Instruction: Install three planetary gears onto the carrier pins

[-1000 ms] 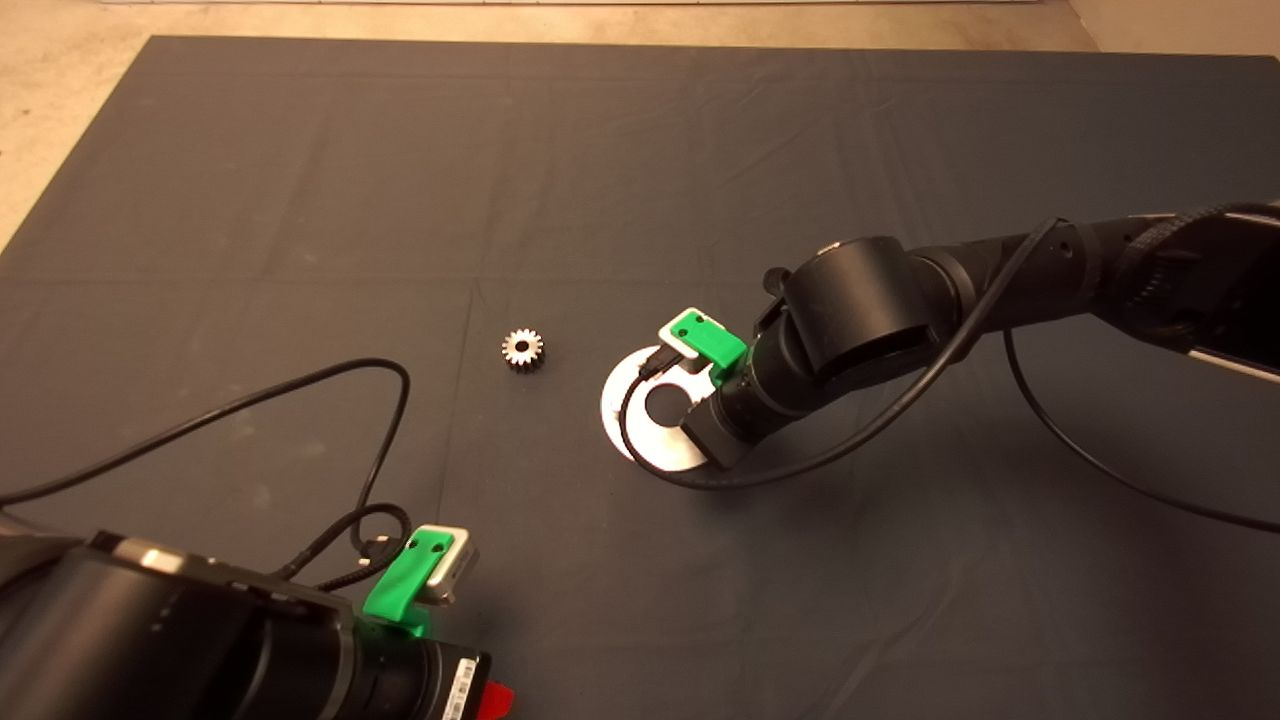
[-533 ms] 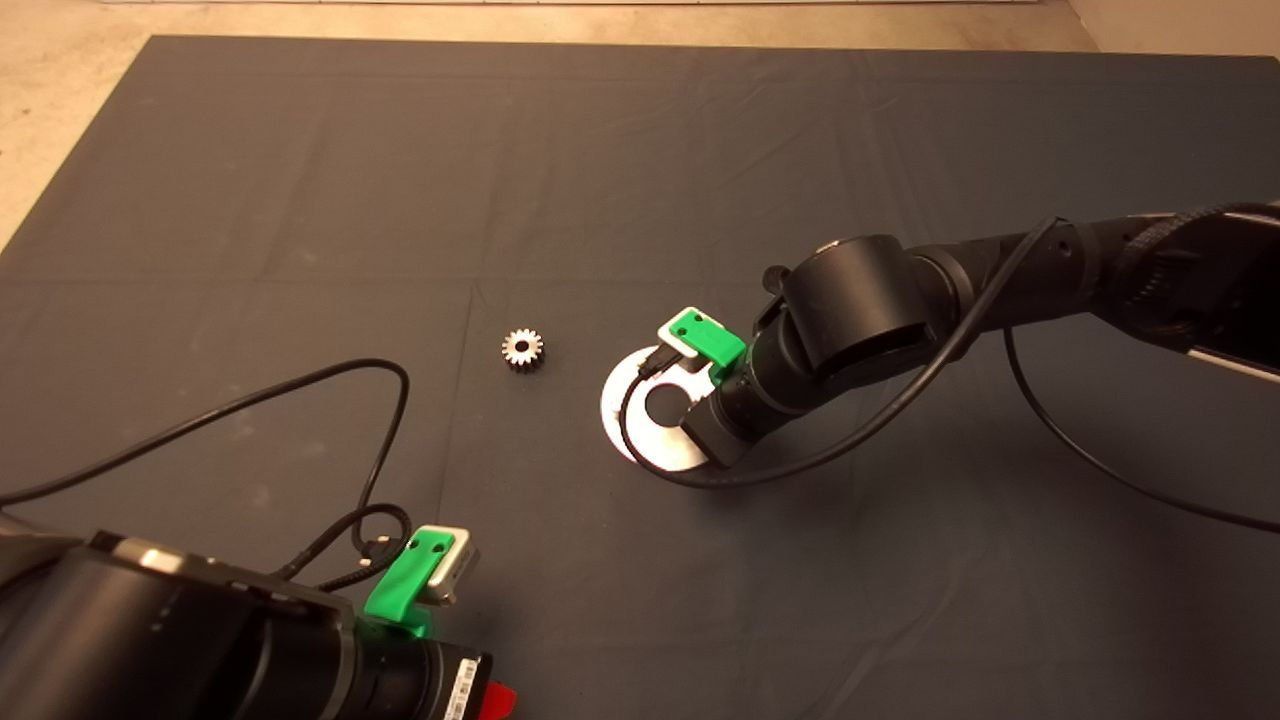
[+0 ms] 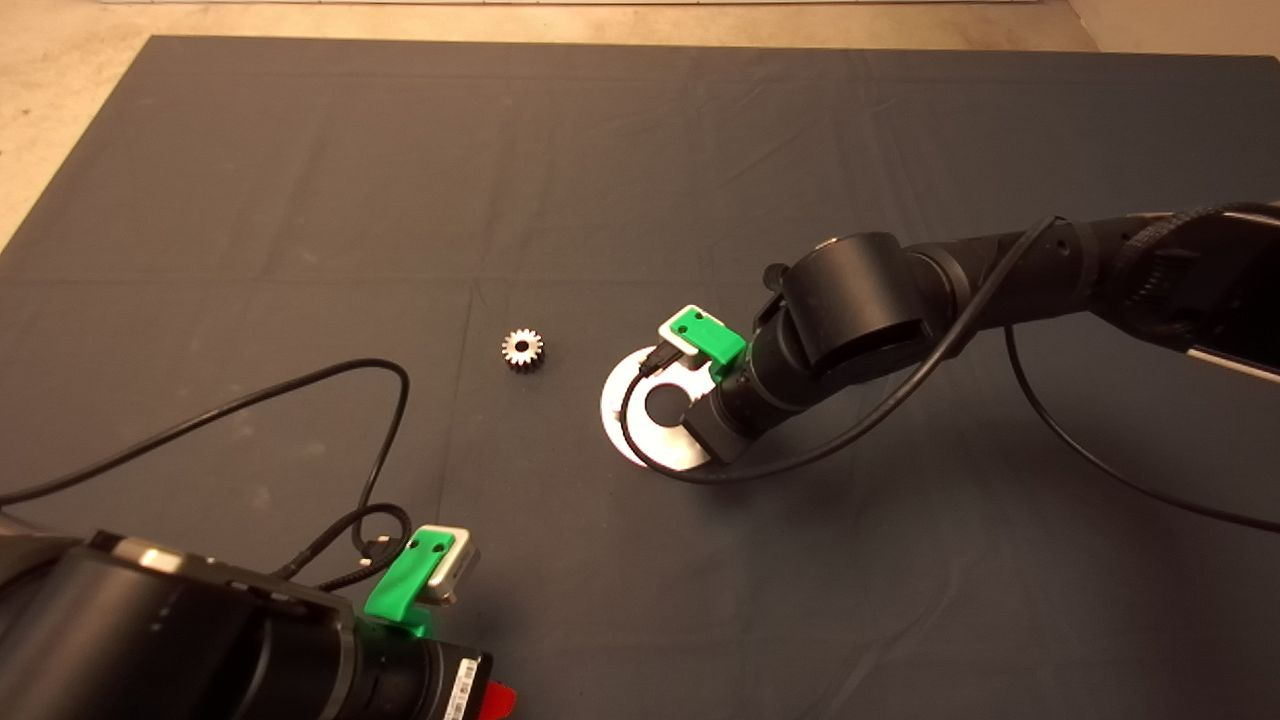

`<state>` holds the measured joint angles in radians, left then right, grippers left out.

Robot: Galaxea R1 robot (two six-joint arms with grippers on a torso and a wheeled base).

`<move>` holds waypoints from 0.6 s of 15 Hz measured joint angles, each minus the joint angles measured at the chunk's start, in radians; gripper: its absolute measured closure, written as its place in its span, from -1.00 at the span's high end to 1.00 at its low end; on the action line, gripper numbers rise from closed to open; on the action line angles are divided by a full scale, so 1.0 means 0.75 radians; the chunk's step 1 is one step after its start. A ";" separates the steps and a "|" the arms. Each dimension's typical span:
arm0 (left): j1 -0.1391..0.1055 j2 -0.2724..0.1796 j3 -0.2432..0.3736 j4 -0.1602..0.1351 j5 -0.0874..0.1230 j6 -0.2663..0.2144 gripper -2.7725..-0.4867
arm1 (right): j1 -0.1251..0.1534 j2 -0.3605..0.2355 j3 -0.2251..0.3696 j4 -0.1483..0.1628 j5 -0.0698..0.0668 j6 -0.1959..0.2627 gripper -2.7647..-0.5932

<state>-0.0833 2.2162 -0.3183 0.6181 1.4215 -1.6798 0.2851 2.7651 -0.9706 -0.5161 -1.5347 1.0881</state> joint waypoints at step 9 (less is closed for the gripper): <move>-0.008 -0.018 0.000 0.000 -0.008 0.001 -0.12 | -0.026 -0.001 -0.010 0.000 -0.001 -0.009 -0.70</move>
<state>-0.0894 2.2023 -0.3183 0.6181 1.4157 -1.6794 0.2655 2.7647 -0.9785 -0.5162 -1.5351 1.0813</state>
